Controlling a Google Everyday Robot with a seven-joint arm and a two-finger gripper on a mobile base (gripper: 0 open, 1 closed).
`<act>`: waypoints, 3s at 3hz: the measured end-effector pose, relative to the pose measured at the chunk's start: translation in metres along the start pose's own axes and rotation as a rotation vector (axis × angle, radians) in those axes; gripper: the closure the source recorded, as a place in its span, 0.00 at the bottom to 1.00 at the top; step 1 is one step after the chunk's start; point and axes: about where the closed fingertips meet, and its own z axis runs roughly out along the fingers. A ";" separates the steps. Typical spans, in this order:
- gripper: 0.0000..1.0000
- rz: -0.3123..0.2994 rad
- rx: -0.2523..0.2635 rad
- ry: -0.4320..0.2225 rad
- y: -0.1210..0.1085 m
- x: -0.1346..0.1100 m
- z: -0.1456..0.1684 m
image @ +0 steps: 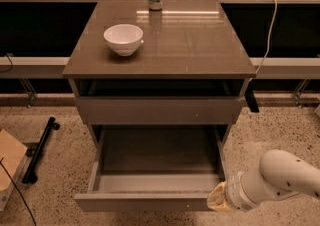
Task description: Close middle drawer
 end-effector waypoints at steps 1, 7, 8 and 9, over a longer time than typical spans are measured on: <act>1.00 0.022 -0.009 -0.016 0.001 0.012 0.032; 1.00 0.066 0.061 -0.066 -0.065 0.040 0.124; 1.00 0.065 0.062 -0.066 -0.065 0.040 0.124; 1.00 0.046 0.124 -0.096 -0.081 0.032 0.131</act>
Offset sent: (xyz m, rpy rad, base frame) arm 0.0187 -0.0057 -0.1175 0.0404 0.0890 -0.0973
